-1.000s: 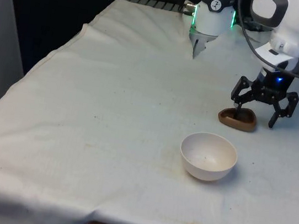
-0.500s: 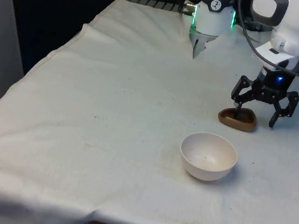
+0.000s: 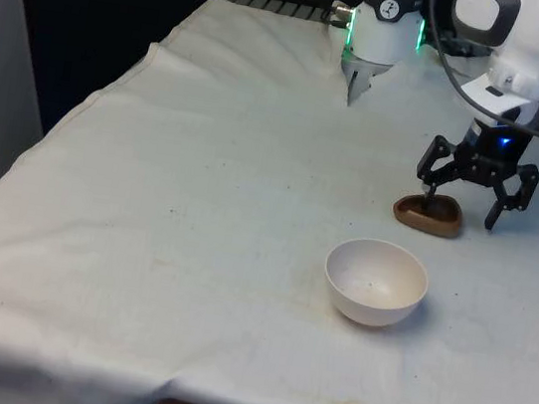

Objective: Pour the coffee beans from the cup into the bowl.

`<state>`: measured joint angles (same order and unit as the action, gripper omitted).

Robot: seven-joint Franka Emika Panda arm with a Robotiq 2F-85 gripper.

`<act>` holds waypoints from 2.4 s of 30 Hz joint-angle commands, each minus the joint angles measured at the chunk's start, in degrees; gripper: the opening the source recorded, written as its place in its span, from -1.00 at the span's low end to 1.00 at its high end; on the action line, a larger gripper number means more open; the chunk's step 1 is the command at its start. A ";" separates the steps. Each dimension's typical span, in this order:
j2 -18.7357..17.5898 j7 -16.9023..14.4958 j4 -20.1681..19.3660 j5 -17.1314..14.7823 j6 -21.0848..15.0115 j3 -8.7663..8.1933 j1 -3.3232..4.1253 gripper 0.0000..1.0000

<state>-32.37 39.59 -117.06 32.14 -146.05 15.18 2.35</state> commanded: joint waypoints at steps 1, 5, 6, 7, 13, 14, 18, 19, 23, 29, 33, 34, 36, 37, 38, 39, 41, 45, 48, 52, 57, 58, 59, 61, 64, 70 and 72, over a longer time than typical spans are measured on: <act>-0.06 0.06 0.00 0.00 -0.11 0.00 0.00 1.00; 0.00 0.06 0.00 0.00 -0.06 -0.06 0.00 1.00; 0.00 0.00 0.00 0.00 0.00 0.00 0.00 1.00; 0.00 0.06 0.00 0.00 -0.06 0.00 0.00 1.00; 0.00 0.00 0.00 -0.06 -0.06 0.00 0.00 0.54; 0.00 0.00 0.00 0.00 0.00 0.00 0.00 0.43; 0.00 0.00 0.00 -0.06 -0.06 0.00 0.00 0.03; 0.00 0.00 0.00 -0.06 -0.06 0.00 0.00 -0.07; 0.00 0.00 0.00 0.00 -0.06 0.00 0.00 -0.61; 0.11 0.00 0.00 -0.06 0.00 0.06 0.00 -1.00; 0.11 -0.06 0.00 -0.06 0.06 0.06 0.00 -1.00; 0.17 -0.06 0.00 -0.06 0.06 0.06 0.00 -1.00; 0.11 -0.11 0.11 -0.11 0.06 0.11 -0.11 -1.00; 0.06 -0.17 0.23 -0.17 0.00 0.11 -0.11 -1.00; 0.11 -0.23 0.17 -0.23 0.06 0.11 -0.17 -1.00; 0.17 -0.23 0.17 -0.29 0.06 0.17 -0.17 -1.00; 0.29 -0.29 0.17 -0.34 0.06 0.23 -0.23 -1.00; 0.92 -0.46 0.11 -0.57 0.52 0.40 -0.29 -1.00; 1.38 -0.06 0.34 0.00 0.74 0.06 0.00 -1.00; 2.86 -1.03 0.46 -1.03 2.06 0.63 -0.40 -1.00; 3.44 -1.26 1.09 -1.26 3.04 0.63 -0.40 -1.00; 3.61 -1.43 1.66 -1.43 3.72 0.69 -0.40 -1.00; 3.67 -1.49 2.01 -1.43 4.13 0.69 -0.46 -1.00; 3.72 -1.60 2.64 -1.49 4.81 0.69 -0.46 -1.00; 3.72 -0.74 3.15 -0.52 4.98 0.11 0.00 -1.00; 3.55 -2.41 6.30 -1.89 8.19 0.57 -0.52 -1.00; 3.72 -1.60 6.36 -0.92 7.96 0.11 -0.11 -1.00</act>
<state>-28.65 37.87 -110.35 31.17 -137.74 15.30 2.23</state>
